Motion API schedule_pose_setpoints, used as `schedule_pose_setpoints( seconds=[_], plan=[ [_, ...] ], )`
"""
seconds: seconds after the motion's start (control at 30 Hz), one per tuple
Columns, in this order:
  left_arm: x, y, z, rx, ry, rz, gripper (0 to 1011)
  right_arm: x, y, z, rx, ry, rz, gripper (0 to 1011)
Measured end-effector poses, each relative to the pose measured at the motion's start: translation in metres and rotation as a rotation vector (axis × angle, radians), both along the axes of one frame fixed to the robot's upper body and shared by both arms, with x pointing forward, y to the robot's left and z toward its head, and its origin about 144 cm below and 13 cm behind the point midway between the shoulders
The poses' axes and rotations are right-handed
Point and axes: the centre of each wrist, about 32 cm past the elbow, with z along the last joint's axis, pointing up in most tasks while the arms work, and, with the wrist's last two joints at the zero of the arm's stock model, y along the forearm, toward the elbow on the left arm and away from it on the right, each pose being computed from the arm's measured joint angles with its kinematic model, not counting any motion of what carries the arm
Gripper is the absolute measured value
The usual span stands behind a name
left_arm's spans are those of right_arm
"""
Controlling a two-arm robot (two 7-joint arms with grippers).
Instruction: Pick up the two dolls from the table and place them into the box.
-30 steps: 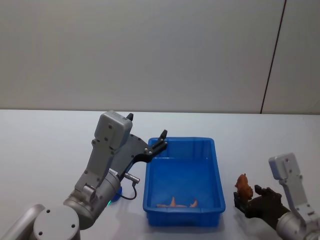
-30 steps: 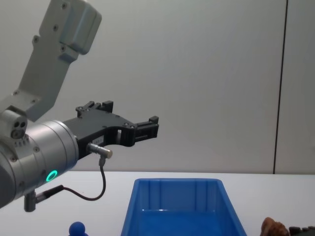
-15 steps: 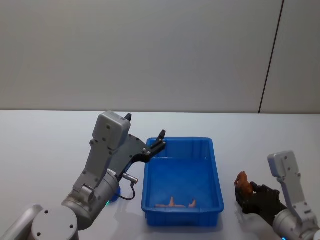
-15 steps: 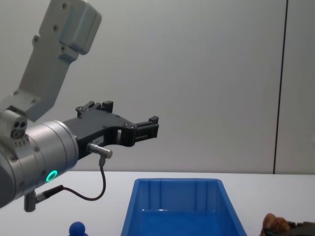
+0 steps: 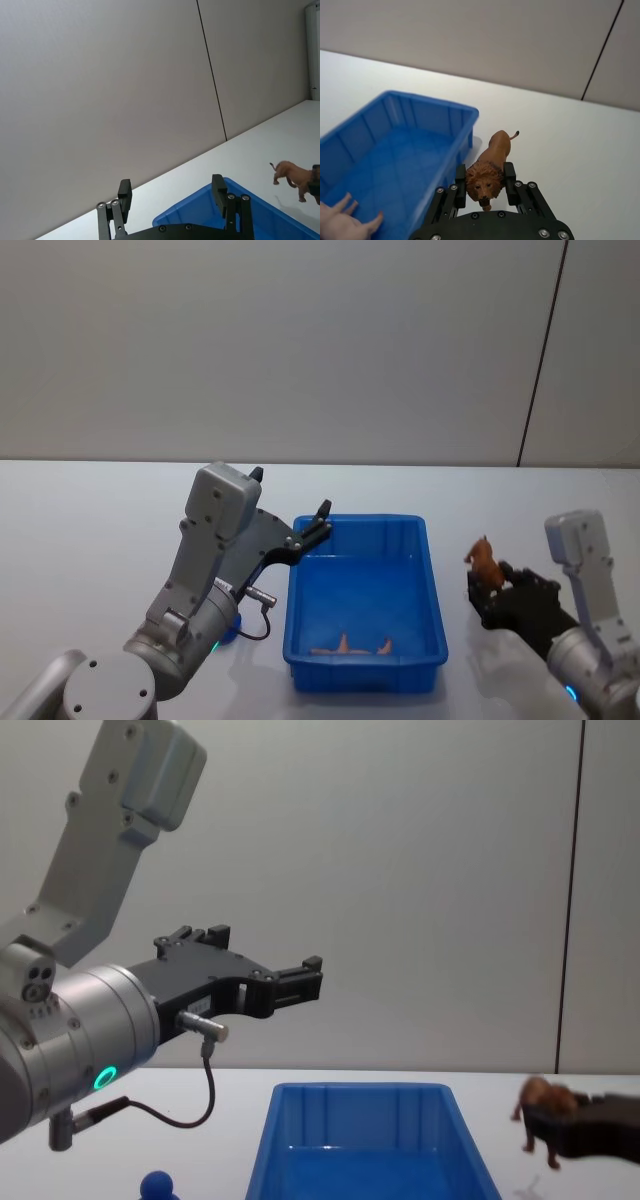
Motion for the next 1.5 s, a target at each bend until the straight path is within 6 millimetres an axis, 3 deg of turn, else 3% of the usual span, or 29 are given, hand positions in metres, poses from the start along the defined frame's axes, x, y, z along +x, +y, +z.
schedule_pose_setpoints(
  seconds=[0.4,0.73,1.27,1.37,1.5],
  plan=[
    [0.0,0.0,0.0,0.0,0.0,0.0,1001,0.007,0.015,0.036,0.036,-0.105,0.134,425],
    [0.0,0.0,0.0,0.0,0.0,0.0,1001,0.019,0.035,0.048,0.038,-0.094,0.218,425],
    [0.0,0.0,0.0,0.0,0.0,0.0,1001,0.036,0.05,0.047,0.023,-0.049,0.249,919],
    [0.0,0.0,0.0,0.0,0.0,0.0,1001,0.037,0.048,0.048,0.022,-0.051,0.24,991],
    [0.0,0.0,0.0,0.0,0.0,0.0,1001,0.038,0.038,0.048,0.018,-0.058,0.218,1001]
  ],
)
